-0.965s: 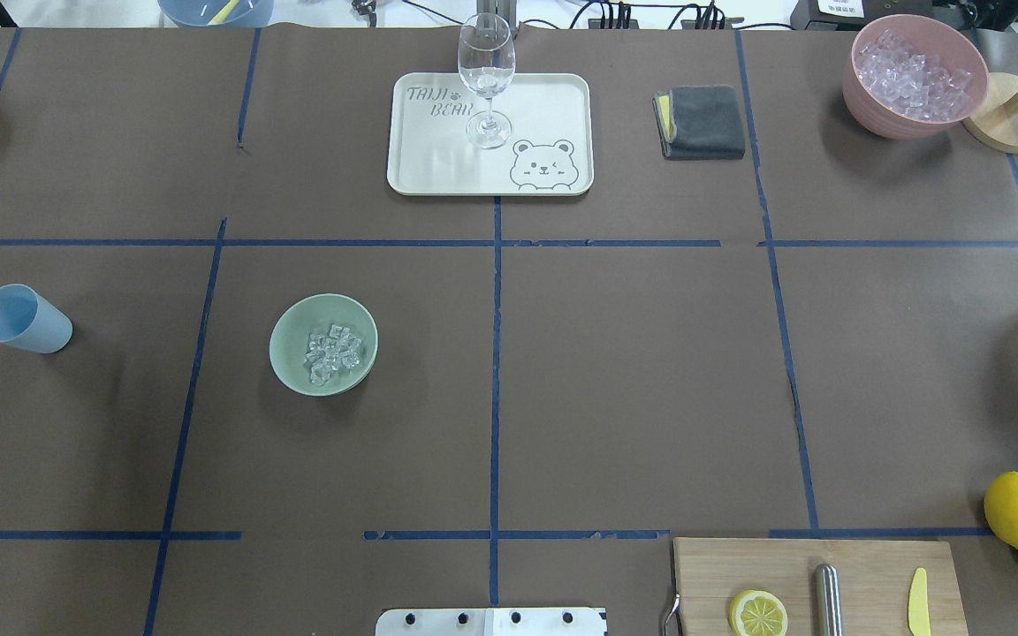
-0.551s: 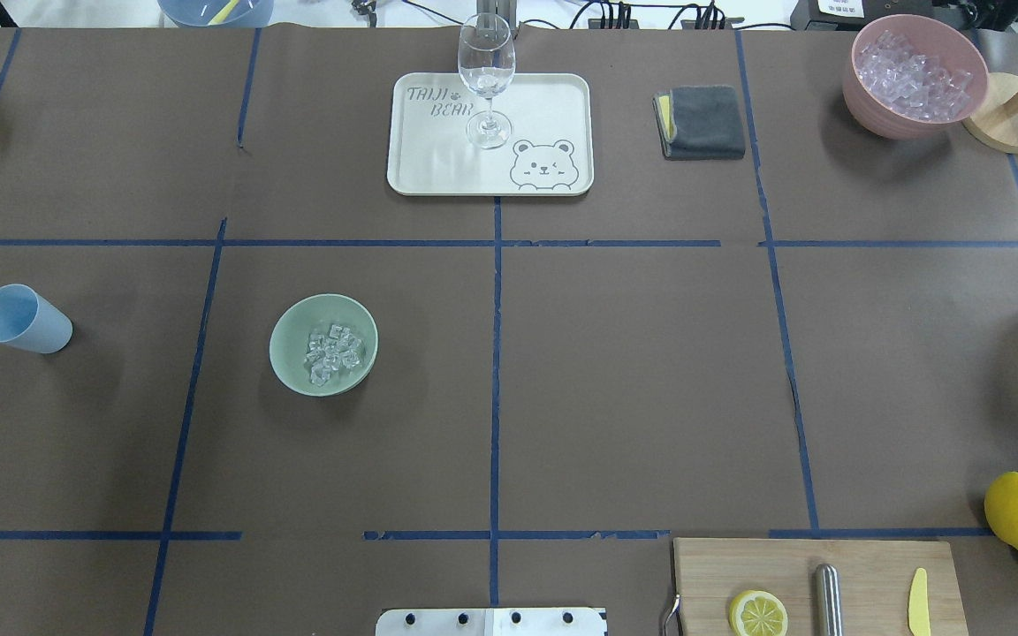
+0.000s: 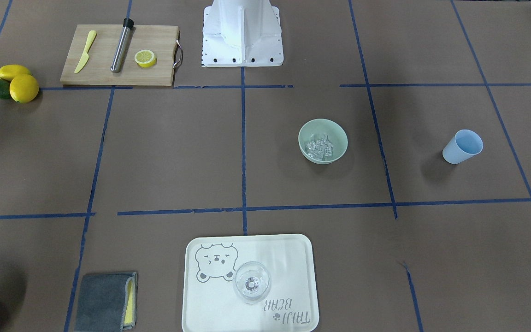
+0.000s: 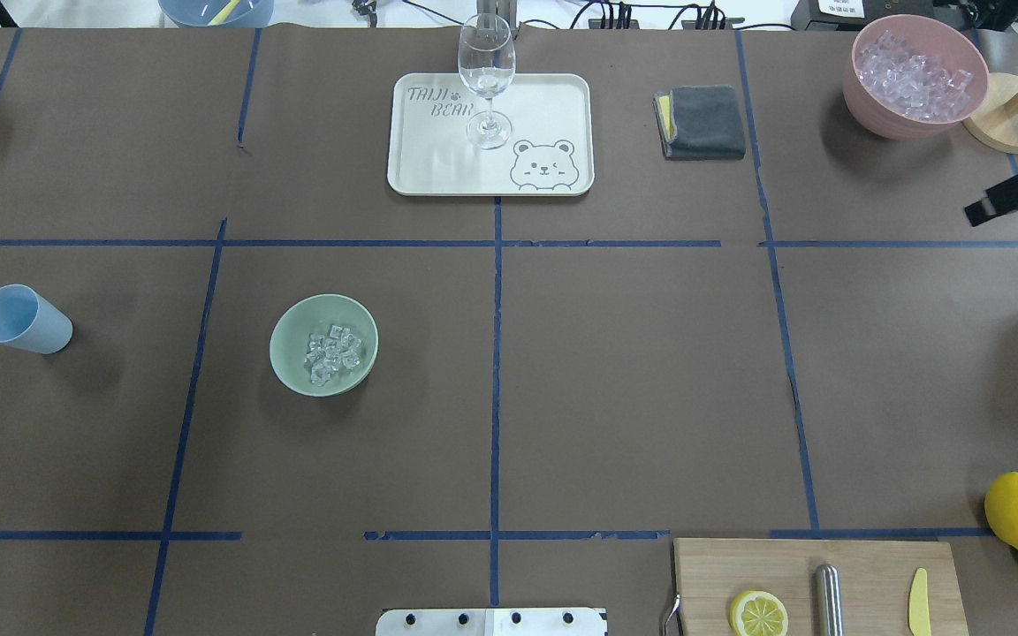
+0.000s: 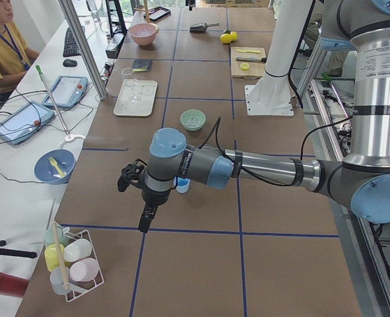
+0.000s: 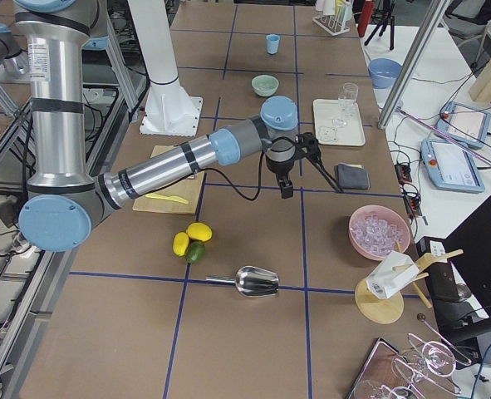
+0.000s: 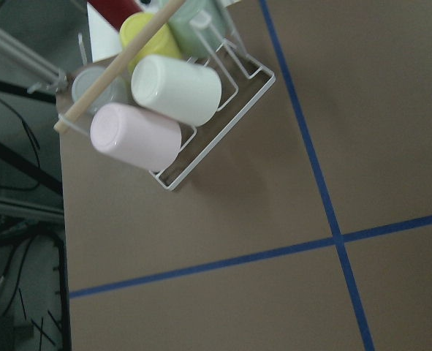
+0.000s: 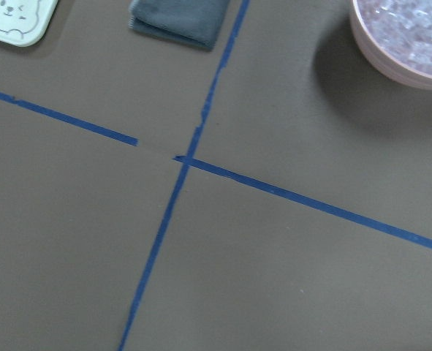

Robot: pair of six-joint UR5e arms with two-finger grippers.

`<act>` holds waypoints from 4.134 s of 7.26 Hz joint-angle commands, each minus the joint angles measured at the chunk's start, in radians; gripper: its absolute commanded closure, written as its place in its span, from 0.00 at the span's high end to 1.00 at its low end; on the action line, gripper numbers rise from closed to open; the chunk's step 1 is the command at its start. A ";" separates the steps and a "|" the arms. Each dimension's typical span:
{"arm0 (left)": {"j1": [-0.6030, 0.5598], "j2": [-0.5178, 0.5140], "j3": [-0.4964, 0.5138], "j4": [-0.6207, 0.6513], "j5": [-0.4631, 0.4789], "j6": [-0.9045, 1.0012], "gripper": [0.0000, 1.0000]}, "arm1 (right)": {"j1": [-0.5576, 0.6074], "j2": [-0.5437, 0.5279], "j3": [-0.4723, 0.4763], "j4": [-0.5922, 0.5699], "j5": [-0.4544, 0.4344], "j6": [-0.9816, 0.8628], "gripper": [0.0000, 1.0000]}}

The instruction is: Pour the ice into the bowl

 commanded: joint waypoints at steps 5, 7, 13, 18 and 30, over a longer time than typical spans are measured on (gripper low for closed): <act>-0.008 0.011 -0.014 0.028 -0.095 0.002 1.00 | -0.565 0.532 -0.113 -0.004 -0.421 0.668 1.00; -0.008 0.009 -0.012 0.003 -0.096 0.002 1.00 | -0.693 0.702 -0.289 -0.001 -0.585 0.816 0.99; -0.001 0.008 -0.012 -0.020 -0.098 0.002 1.00 | -0.788 0.965 -0.817 0.180 -0.625 0.947 0.97; 0.001 0.008 -0.008 -0.021 -0.112 0.002 1.00 | -0.808 0.971 -0.857 0.188 -0.624 0.946 0.71; 0.001 0.008 -0.005 -0.023 -0.112 0.002 1.00 | -0.830 0.972 -0.877 0.220 -0.622 0.947 0.29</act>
